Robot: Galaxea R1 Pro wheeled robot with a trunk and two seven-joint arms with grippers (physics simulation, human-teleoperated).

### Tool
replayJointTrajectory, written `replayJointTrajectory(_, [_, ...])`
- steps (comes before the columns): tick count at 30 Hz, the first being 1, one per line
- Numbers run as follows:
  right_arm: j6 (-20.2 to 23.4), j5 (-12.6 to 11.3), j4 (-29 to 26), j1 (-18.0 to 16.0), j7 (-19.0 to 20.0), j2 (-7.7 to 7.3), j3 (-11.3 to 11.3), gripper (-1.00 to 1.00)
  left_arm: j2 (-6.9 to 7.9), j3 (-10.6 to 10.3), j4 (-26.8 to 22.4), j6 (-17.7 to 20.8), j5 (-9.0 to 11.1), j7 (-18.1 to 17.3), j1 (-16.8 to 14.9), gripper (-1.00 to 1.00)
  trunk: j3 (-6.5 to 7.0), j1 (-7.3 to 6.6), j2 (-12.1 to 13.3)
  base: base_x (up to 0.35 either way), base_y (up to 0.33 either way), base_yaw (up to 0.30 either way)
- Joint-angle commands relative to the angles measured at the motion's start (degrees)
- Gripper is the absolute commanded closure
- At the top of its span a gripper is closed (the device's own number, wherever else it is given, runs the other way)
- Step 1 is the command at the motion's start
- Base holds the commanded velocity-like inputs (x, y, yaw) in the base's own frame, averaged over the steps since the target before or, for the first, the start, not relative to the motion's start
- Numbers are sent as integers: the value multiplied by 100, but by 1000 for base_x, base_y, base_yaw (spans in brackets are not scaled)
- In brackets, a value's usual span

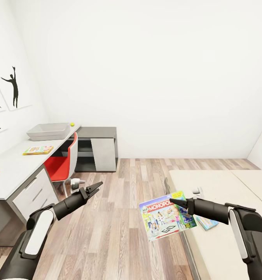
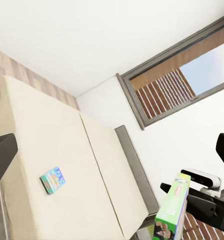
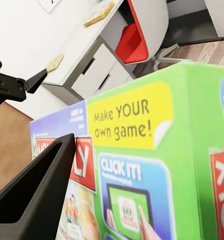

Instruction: Put all the toys in the child's room - the three board games (two on the bed and one on the table), the two jigsaw puzzles on the table, and the tennis ball on the table - inside the toy box on the table in the child's room.

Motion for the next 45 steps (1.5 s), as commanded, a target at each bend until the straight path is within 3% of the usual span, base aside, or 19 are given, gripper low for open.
replayJointTrajectory(1, [51, -25, -1, -6, 2, 0, -3, 100, -1, -4, -9, 23, 10, -2, -6, -100, -13, 4, -13, 0, 0, 0])
replayJointTrajectory(15, [22, -28, -15, 9, 39, -3, -2, 100, -14, -73, -236, -18, 10, 26, -2, -100, -13, 4, -13, 152, 13, 0])
replayJointTrajectory(18, [198, -23, -130, 1, 31, -21, -48, 100, -30, -72, -259, 4, 11, 33, -8, -100, -13, 4, -13, 324, 2, 0])
replayJointTrajectory(21, [401, -24, -233, -1, 21, -44, -152, 100, -32, -72, -263, 15, 8, 36, -13, -100, -13, 4, -13, 328, 1, 0])
replayJointTrajectory(27, [401, -26, -346, 3, 31, -64, -285, 100, -29, -72, -287, 32, 7, 38, -17, -100, -13, 4, -13, 332, 0, 0])
replayJointTrajectory(35, [401, -39, -443, 14, 132, -142, -543, 100, -5, -204, -785, 89, 5, 51, 21, -100, -13, 4, -13, 334, 0, 0])
replayJointTrajectory(39, [401, -45, -458, 28, 260, -165, -626, 100, -6, -284, -951, 139, 4, 56, 35, -100, -13, 4, -13, 334, 0, 0])
replayJointTrajectory(42, [401, -45, -468, 39, 706, -177, -684, 100, -24, -353, -1068, 183, 5, 89, 40, -100, -13, 4, -13, 334, 0, 0])
replayJointTrajectory(45, [401, -24, -470, 38, 848, -167, -696, 100, -27, -396, -1098, 194, 4, 106, 42, -100, -13, 4, -13, 334, 0, 0])
